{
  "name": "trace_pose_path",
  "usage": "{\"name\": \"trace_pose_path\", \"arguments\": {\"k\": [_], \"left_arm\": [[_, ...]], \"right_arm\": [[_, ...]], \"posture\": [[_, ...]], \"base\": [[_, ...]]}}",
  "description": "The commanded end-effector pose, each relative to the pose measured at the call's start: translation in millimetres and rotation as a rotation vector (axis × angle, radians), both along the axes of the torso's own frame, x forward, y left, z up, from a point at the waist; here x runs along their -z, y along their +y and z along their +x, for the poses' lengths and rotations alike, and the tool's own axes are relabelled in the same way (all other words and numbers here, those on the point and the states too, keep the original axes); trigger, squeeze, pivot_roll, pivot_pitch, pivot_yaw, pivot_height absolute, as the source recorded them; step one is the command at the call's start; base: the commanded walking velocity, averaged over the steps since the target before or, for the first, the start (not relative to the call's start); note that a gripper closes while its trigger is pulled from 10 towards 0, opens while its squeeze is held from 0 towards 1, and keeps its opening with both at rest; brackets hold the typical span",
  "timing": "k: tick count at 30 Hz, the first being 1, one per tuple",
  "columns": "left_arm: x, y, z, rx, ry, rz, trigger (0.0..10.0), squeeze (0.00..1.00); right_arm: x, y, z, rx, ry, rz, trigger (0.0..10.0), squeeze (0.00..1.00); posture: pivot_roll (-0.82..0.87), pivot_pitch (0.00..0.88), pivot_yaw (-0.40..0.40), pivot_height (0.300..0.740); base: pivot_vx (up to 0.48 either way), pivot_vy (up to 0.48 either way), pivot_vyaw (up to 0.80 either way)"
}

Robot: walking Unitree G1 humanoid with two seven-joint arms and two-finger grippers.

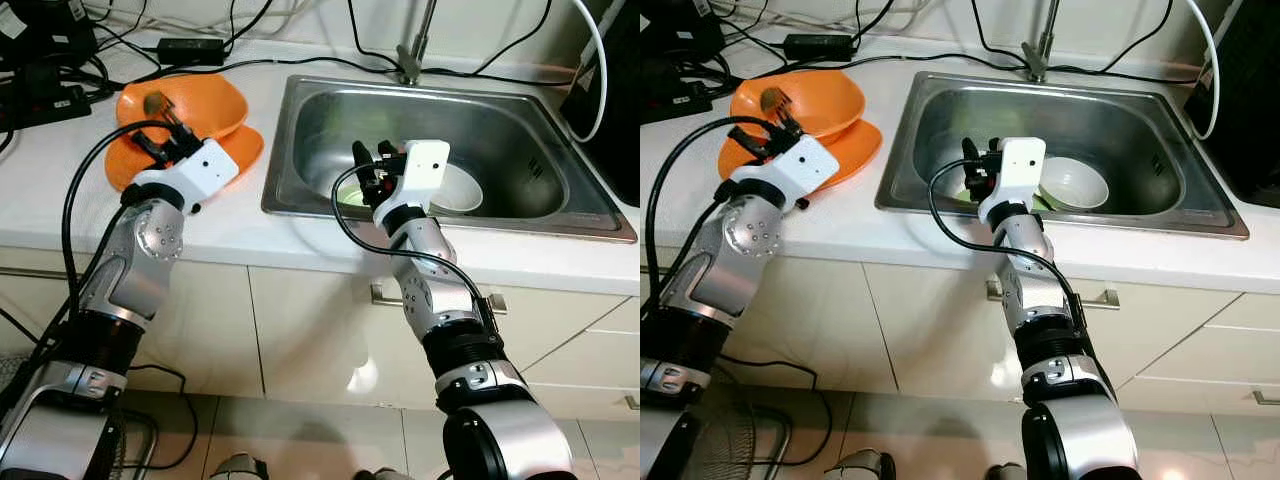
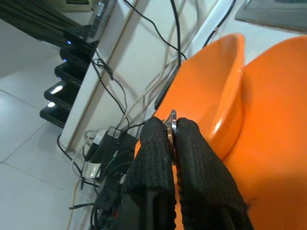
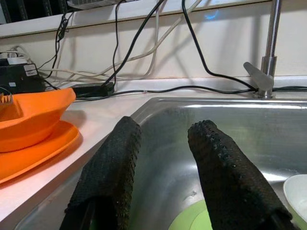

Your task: Kitchen organization

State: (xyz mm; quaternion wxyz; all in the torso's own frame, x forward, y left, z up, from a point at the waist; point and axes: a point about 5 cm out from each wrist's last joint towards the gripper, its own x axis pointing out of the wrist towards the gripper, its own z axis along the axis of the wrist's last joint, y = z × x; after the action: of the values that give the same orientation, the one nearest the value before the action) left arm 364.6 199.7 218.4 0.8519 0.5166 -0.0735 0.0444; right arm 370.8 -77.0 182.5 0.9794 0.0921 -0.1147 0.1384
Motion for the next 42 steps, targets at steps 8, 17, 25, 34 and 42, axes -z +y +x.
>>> {"name": "trace_pose_path", "arguments": {"k": [8,17,25,34,42], "left_arm": [[-26.2,-12.3,-2.5,0.038,-0.07,0.01,10.0,0.0],[-16.8,-13.2,-3.0,0.048,-0.014,-0.178,10.0,0.0],[-15.0,-14.5,-3.1,0.051,0.002,-0.204,10.0,0.3],[-14.0,-13.3,-3.9,0.042,0.011,-0.198,10.0,0.0],[-10.9,-6.2,-5.6,-0.021,0.041,-0.166,10.0,0.0]], "right_arm": [[0.8,-2.2,-0.2,0.01,0.01,0.019,10.0,0.0],[0.8,-2.2,-0.2,0.011,0.012,0.019,10.0,0.0],[1.4,-2.5,-0.4,0.012,0.014,0.017,10.0,0.0],[1.8,-1.8,-0.2,0.008,0.017,0.018,10.0,0.0],[2.0,-1.9,-0.4,0.008,0.019,0.017,10.0,0.0]], "posture": [[0.07,0.064,-0.047,0.732],[0.06,0.067,-0.045,0.732],[0.06,0.069,-0.047,0.732],[0.07,0.069,-0.05,0.732],[0.07,0.071,-0.051,0.732]], "base": [[0.0,0.0,0.0],[0.0,0.0,0.0],[0.0,0.0,0.0],[0.0,0.0,0.0],[0.0,0.0,0.0]]}}
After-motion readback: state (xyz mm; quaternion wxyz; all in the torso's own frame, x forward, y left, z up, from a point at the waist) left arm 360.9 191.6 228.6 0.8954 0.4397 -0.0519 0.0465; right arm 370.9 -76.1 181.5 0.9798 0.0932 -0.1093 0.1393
